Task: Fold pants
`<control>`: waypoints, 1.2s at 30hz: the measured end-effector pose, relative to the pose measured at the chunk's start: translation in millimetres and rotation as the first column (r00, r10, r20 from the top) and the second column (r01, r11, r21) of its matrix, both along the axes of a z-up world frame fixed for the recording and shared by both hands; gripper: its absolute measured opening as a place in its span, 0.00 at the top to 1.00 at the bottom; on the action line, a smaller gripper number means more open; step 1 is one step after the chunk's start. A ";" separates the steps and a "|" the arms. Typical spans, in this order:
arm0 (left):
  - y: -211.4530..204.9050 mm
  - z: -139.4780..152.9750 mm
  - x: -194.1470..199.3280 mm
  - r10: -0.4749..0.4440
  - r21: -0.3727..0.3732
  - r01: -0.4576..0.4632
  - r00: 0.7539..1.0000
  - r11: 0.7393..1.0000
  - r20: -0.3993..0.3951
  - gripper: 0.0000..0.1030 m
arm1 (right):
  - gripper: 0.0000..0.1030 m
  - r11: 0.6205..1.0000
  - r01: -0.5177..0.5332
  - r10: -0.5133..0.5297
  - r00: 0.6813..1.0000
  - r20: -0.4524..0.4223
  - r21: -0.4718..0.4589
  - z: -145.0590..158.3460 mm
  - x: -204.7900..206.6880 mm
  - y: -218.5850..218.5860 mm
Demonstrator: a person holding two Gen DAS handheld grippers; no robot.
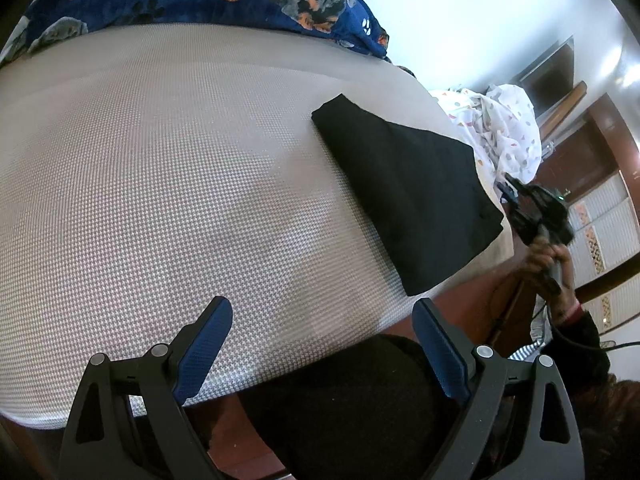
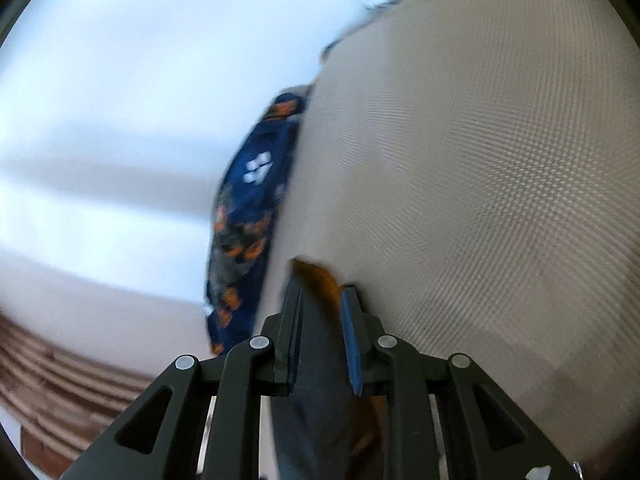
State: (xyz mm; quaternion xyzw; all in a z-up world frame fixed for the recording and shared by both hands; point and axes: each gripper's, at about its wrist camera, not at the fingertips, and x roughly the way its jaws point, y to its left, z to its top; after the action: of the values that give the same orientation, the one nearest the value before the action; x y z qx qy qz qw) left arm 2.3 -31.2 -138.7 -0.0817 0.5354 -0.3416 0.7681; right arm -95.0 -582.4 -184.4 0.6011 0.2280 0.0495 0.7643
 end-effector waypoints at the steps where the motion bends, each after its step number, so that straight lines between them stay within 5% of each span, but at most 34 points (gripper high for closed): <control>1: 0.3 0.0 0.1 0.000 -0.003 0.000 1.000 1.000 -0.001 0.11 | 0.80 0.999 -0.031 0.031 1.000 0.002 -0.021 6.2 -3.7 7.0; 6: 0.0 -4.3 1.4 0.003 -0.017 -0.003 1.000 1.000 -0.025 0.11 | 0.75 0.989 -0.149 0.146 0.986 -0.077 -0.026 2.0 -25.6 44.9; 14: 2.0 -1.8 0.2 0.012 -0.019 -0.012 1.000 1.000 -0.018 0.11 | 0.65 0.993 -0.094 0.102 0.987 -0.127 0.069 -27.5 -35.8 39.1; 22: 2.7 -2.6 -1.3 0.014 -0.016 -0.014 1.000 1.000 -0.020 0.11 | 0.63 0.996 -0.082 0.088 0.982 -0.165 0.045 -32.3 -19.7 36.4; 25: 1.1 -2.0 -1.6 0.009 -0.011 -0.009 1.000 1.000 -0.016 0.11 | 0.87 0.997 -0.077 0.078 0.977 -0.197 0.013 -35.0 -17.6 38.7; 32: 3.0 -3.5 1.2 0.024 -0.023 -0.024 0.999 0.999 -0.023 0.11 | 0.89 0.998 -0.054 0.052 0.987 -0.151 -0.014 -15.6 -44.3 50.8; 36: 1.2 -7.6 1.7 0.020 -0.015 -0.020 0.999 1.000 -0.032 0.11 | 0.90 0.998 -0.053 0.055 0.977 -0.205 0.013 -34.1 -54.8 55.8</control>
State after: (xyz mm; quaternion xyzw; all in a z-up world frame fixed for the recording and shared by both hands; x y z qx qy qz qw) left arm 4.0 -29.9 -146.3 -0.0982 0.5441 -0.3365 0.7622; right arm -149.7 -526.6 -218.5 0.5993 0.3217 0.0090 0.7330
